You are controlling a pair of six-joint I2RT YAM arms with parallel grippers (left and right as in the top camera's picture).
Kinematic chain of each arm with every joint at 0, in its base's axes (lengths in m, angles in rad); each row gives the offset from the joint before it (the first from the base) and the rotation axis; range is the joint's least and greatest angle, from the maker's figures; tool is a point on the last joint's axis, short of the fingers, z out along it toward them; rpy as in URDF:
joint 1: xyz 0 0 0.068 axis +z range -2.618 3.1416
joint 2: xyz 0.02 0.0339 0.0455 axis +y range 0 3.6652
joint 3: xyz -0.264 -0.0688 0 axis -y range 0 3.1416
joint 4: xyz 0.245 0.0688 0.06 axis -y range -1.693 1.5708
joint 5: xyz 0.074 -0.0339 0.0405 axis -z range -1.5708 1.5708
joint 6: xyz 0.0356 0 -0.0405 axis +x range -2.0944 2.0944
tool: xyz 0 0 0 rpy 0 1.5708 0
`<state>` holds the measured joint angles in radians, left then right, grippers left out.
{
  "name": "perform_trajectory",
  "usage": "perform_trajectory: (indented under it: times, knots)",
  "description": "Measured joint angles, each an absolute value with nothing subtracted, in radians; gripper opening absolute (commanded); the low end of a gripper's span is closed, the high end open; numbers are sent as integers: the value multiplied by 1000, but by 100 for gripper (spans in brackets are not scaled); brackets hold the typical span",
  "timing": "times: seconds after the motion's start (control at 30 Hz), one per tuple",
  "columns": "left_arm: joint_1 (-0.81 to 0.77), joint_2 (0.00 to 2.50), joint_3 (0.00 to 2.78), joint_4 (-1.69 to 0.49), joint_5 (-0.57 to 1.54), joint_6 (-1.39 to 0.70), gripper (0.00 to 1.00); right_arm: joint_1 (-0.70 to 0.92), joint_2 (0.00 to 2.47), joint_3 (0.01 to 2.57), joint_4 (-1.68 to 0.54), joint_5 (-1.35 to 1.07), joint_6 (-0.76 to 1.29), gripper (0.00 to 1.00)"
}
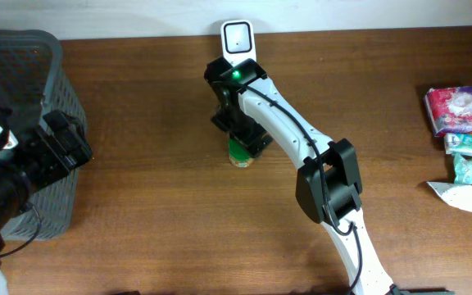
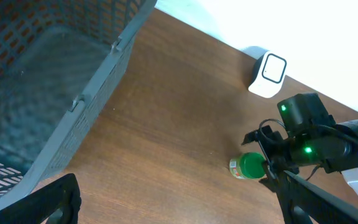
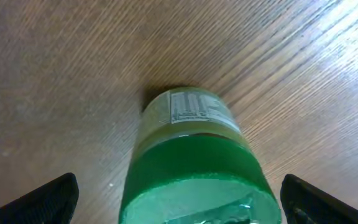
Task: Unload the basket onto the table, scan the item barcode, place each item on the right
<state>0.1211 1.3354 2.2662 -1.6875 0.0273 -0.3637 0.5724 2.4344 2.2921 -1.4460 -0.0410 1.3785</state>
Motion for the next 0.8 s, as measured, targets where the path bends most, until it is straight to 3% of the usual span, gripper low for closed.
perform_trajectory:
  times: [0.47, 0.63, 0.8]
  knots:
    - [121, 1335, 2266, -1687, 27, -364, 99, 572, 2439, 2222, -1435, -73, 1354, 100]
    - [121, 1335, 2266, -1687, 27, -364, 99, 572, 2441, 2221, -1416, -77, 1356, 81]
    - [121, 1335, 2266, -1687, 27, -364, 99, 572, 2441, 2221, -1416, -92, 1353, 80]
